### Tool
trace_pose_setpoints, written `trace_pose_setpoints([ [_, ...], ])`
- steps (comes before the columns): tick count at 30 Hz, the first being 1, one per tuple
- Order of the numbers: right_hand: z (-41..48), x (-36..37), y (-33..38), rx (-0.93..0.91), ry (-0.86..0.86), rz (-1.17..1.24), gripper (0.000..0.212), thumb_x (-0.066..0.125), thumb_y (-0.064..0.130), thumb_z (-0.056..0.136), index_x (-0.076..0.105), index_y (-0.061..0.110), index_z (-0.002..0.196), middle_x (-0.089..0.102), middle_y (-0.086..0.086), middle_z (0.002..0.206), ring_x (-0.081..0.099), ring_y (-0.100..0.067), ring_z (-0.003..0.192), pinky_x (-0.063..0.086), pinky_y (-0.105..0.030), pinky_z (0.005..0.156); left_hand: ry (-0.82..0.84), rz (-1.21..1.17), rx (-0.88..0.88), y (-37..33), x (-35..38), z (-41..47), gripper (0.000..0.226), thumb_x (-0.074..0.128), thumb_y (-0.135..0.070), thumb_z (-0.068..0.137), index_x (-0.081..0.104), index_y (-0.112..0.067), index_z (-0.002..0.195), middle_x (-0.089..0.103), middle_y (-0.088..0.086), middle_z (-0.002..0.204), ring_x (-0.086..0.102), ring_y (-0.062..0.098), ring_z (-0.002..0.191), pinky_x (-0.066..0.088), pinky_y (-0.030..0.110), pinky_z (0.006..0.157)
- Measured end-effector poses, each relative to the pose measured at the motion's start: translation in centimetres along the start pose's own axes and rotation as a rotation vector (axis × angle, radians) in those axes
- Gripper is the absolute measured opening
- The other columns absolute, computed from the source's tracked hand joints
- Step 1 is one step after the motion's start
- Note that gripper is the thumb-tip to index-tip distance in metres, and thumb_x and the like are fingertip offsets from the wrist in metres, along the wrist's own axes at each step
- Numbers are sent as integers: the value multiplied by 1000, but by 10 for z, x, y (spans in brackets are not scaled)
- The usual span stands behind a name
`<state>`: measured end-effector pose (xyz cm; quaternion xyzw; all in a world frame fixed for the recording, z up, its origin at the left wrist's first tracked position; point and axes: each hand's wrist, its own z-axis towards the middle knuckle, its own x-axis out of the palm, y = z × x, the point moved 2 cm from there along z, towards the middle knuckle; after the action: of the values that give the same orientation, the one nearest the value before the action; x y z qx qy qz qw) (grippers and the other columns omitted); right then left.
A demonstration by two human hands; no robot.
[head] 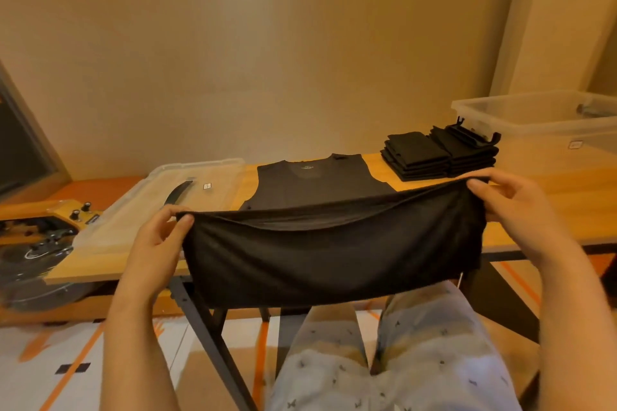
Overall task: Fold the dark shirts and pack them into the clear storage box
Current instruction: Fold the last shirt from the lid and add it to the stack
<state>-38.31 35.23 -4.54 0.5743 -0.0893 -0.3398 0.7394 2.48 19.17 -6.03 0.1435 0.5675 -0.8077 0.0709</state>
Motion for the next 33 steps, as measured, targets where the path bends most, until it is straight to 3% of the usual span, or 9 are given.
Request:
trace_pose_setpoints([
  [4, 47, 21, 4, -25, -113, -2, 21, 51, 16, 98, 70, 25, 96, 66, 6, 94, 60, -4, 90, 48, -25, 71, -99, 22, 85, 5, -1, 51, 17, 53, -12, 97, 66, -21, 91, 68, 4, 90, 63, 10, 85, 49, 29, 72],
  [7, 107, 39, 8, -22, -130, -68, 17, 52, 19, 98, 68, 19, 101, 64, 8, 87, 57, -3, 79, 44, -23, 63, -158, 139, 129, 1, 2, 111, 11, 60, -13, 94, 66, -16, 85, 65, 2, 82, 59, 0, 70, 48, 19, 64],
  [9, 155, 54, 6, -16, -117, -149, 19, 53, 22, 98, 69, 15, 107, 63, 7, 84, 54, -7, 74, 43, -25, 64, -148, 216, 131, 2, 9, 160, 7, 63, -14, 92, 67, -10, 88, 66, 6, 81, 61, 12, 73, 51, 30, 69],
  [11, 205, 71, 0, -15, -106, -240, 23, 55, 20, 96, 69, 9, 112, 67, -2, 96, 58, -14, 87, 47, -32, 78, -118, 278, 132, 5, 20, 211, 12, 64, -16, 91, 68, -5, 90, 67, 13, 82, 62, 25, 78, 50, 39, 74],
  [13, 253, 90, -10, -3, -120, -313, 24, 58, 17, 94, 70, 4, 110, 68, -12, 105, 60, -23, 100, 46, -38, 88, -83, 351, 117, 12, 33, 258, 14, 64, -16, 92, 67, -3, 89, 65, 12, 83, 59, 25, 79, 45, 34, 68],
  [16, 313, 121, -38, 26, -140, -464, 20, 63, 14, 89, 71, -2, 97, 69, -20, 97, 62, -33, 97, 43, -34, 75, -37, 493, 64, 42, 51, 322, 15, 65, -20, 91, 63, -8, 82, 65, 9, 83, 58, 24, 78, 40, 30, 60],
  [19, 353, 153, -80, 88, -83, -680, 19, 64, 17, 89, 71, -1, 93, 68, -21, 93, 62, -36, 93, 37, -29, 67, 44, 628, -30, 94, 70, 365, 16, 66, -26, 90, 67, -10, 92, 68, 9, 95, 61, 27, 90, 50, 40, 76],
  [27, 383, 189, -135, 108, -18, -901, 24, 56, 15, 95, 65, 3, 114, 65, -18, 109, 59, -35, 100, 45, -35, 70, 91, 793, 7, 147, 100, 392, 20, 66, -29, 89, 66, -16, 103, 68, 7, 101, 60, 25, 93, 51, 39, 78],
  [33, 350, 191, -97, -52, 86, -897, 46, 53, 22, 97, 44, 7, 140, 46, -15, 142, 42, -31, 130, 37, -43, 103, 112, 804, 192, 88, 108, 345, 40, 57, -34, 94, 52, -16, 130, 58, 7, 125, 51, 24, 117, 44, 42, 98],
])
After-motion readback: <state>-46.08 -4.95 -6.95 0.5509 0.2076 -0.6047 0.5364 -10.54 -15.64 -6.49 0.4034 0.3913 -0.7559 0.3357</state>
